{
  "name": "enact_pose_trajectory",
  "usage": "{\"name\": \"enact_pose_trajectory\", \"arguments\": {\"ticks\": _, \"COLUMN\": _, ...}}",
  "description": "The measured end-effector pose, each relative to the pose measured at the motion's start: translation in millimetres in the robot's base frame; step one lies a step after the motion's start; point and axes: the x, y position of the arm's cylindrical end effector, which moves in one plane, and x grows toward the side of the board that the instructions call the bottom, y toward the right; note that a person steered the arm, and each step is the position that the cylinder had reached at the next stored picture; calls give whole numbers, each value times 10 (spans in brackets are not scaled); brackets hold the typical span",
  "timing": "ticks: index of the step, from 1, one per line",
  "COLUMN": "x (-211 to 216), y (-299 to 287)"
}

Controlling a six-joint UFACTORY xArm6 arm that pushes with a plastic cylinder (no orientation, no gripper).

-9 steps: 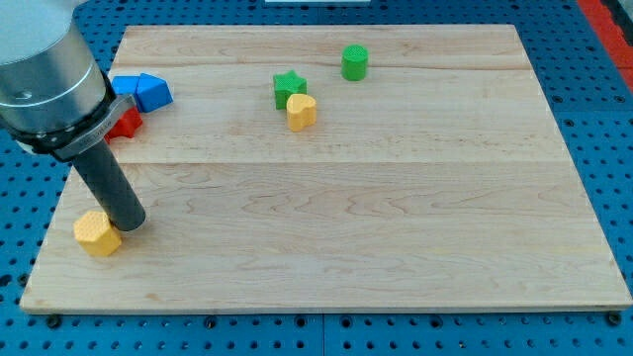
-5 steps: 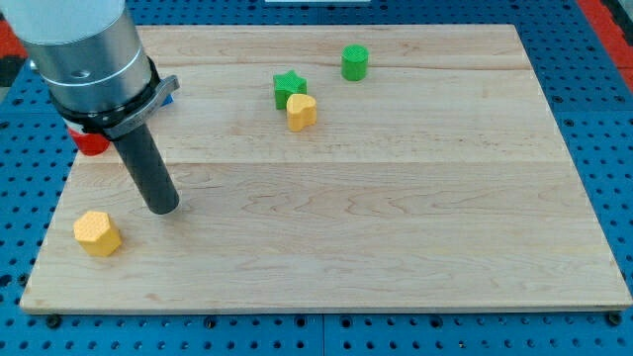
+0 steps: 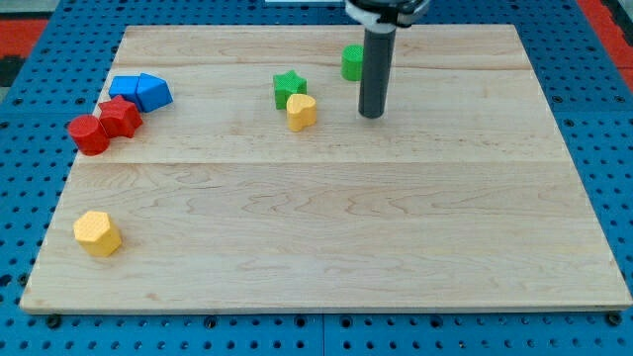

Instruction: Push the heart to the right of the hexagon

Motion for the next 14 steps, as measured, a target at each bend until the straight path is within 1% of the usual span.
{"name": "enact_pose_trajectory", "arguments": {"ticks": 1, "x": -58, "y": -552}}
{"name": "enact_pose_trajectory", "arguments": {"ticks": 2, "x": 79, "y": -1084}}
{"name": "enact_pose_trajectory", "arguments": {"ticks": 3, "x": 290, "y": -1534}}
{"name": "enact_pose_trajectory", "arguments": {"ticks": 4, "x": 618, "y": -1701}}
{"name": "enact_pose_trajectory", "arguments": {"ticks": 5, "x": 894, "y": -1702}}
{"name": "enact_pose_trajectory", "arguments": {"ticks": 7, "x": 916, "y": -1702}}
{"name": "enact_pose_trajectory", "arguments": {"ticks": 9, "x": 781, "y": -1514}}
{"name": "enact_pose_trajectory", "arguments": {"ticks": 10, "x": 1040, "y": -1339}}
{"name": "enact_pose_trajectory", "arguments": {"ticks": 11, "x": 1403, "y": -1978}}
{"name": "enact_pose_trajectory", "arguments": {"ticks": 12, "x": 1527, "y": -2358}}
{"name": "enact_pose_trajectory", "arguments": {"ticks": 13, "x": 1514, "y": -2330}}
{"name": "enact_pose_trajectory", "arguments": {"ticks": 14, "x": 1261, "y": -1685}}
